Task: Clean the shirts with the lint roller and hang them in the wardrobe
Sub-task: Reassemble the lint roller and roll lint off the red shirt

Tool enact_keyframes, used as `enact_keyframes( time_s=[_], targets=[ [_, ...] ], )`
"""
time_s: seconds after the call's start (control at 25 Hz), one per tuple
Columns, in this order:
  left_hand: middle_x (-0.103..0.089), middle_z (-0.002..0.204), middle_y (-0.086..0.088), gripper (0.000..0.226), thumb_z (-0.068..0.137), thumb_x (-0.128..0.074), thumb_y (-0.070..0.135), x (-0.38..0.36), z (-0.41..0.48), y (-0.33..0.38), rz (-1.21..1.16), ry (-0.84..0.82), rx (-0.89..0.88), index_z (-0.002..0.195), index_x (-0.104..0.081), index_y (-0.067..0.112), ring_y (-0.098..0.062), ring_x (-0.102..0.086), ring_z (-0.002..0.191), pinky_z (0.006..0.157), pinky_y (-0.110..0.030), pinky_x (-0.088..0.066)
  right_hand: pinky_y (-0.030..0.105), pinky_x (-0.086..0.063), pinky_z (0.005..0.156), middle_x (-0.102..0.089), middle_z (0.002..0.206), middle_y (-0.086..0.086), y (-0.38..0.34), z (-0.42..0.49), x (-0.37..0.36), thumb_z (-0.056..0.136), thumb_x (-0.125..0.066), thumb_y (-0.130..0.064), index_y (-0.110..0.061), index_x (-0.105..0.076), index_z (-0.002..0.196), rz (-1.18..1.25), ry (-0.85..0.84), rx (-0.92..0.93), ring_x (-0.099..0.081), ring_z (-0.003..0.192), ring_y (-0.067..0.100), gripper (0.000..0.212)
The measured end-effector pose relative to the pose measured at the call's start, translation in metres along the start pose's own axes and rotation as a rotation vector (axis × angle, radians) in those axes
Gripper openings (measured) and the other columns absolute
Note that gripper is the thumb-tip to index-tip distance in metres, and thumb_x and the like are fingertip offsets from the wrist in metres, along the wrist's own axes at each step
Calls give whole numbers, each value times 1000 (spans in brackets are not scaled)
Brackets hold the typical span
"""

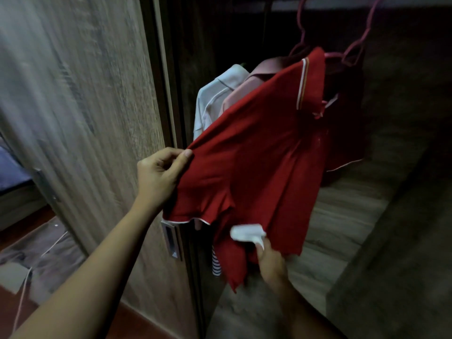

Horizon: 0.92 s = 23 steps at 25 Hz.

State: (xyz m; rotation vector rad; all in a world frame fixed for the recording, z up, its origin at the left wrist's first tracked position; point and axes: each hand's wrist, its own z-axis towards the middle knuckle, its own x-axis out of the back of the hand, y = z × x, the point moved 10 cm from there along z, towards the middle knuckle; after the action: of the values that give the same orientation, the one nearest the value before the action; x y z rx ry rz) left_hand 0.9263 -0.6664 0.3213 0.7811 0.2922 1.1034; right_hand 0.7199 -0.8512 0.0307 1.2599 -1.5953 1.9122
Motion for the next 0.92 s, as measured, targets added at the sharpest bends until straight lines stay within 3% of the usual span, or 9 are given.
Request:
enact_keyframes(
  time_s=[0.04, 0.08, 0.12, 0.2, 0.28, 0.4, 0.6, 0.76, 0.92],
  targets=[
    [-65, 62, 27, 9, 85, -67, 18, 0, 0, 2, 7, -5, -5, 78, -69, 23, 7, -55, 57, 58, -13, -44, 38, -50, 75, -68, 100, 23, 17, -8, -10, 70, 8, -82, -19, -40, 138, 22, -9, -48, -65, 93, 38, 104],
    [-65, 62, 28, 6, 85, -67, 18, 0, 0, 2, 10, -5, -10, 80, -69, 21, 8, -56, 57, 58, -12, -44, 38, -50, 74, -68, 98, 24, 32, -11, -13, 62, 13, -86, -20, -41, 138, 45, 0, -86, -66, 91, 39, 114],
    [-65, 62, 28, 5, 85, -67, 19, 0, 0, 2, 9, -4, -9, 81, -70, 20, 8, -56, 57, 58, -14, -45, 38, -50, 75, -68, 98, 25, 40, -15, -7, 70, 5, -83, -20, -42, 137, 49, 23, -120, -65, 91, 40, 103],
    [-66, 63, 25, 5, 85, -68, 23, -1, -4, -1, 8, -1, -6, 82, -71, 21, 4, -56, 58, 58, -18, -46, 41, -51, 76, -66, 100, 26, 41, -13, 23, 94, -25, -55, -17, -43, 133, 76, 103, -138, -64, 92, 42, 57],
    [-66, 61, 14, 9, 85, -67, 24, -11, -17, -2, 20, -14, -14, 83, -72, 17, 0, -55, 58, 58, -22, -45, 42, -48, 73, -66, 98, 28, 33, -14, 65, 98, -32, -40, -14, -45, 124, 119, 200, -128, -63, 90, 44, 39],
    [-61, 61, -1, 15, 84, -65, 21, -43, -50, 10, 95, -95, -101, 82, -70, 7, -1, -50, 60, 56, -19, -38, 39, -43, 66, -66, 90, 28, 30, -29, 121, 98, -33, -38, -13, -47, 117, 166, 366, -98, -63, 84, 44, 35],
    [-61, 62, -7, 34, 87, -54, 34, -94, -97, 23, 52, -308, -170, 76, -61, 3, -7, -49, 62, 58, -25, -40, 43, -49, 66, -65, 82, 24, 27, -91, 182, 97, -34, -38, -13, -49, 106, 154, 542, -92, -61, 78, 43, 31],
    [-58, 74, -7, 25, 88, -52, 25, -115, -133, 55, -23, -344, -230, 87, -61, 1, -4, -43, 68, 67, -12, -34, 42, -45, 67, -66, 87, 24, 43, -152, 213, 98, -34, -37, -14, -48, 114, 105, 621, -142, -61, 82, 44, 31],
    [-70, 93, -14, 32, 90, -47, 22, -159, -184, 94, -158, -495, -209, 101, -65, -2, -14, -61, 86, 81, -8, -39, 36, -37, 61, -66, 89, 22, 89, -229, 232, 98, -34, -36, -14, -47, 118, 88, 709, -251, -61, 82, 42, 33]
  ],
)
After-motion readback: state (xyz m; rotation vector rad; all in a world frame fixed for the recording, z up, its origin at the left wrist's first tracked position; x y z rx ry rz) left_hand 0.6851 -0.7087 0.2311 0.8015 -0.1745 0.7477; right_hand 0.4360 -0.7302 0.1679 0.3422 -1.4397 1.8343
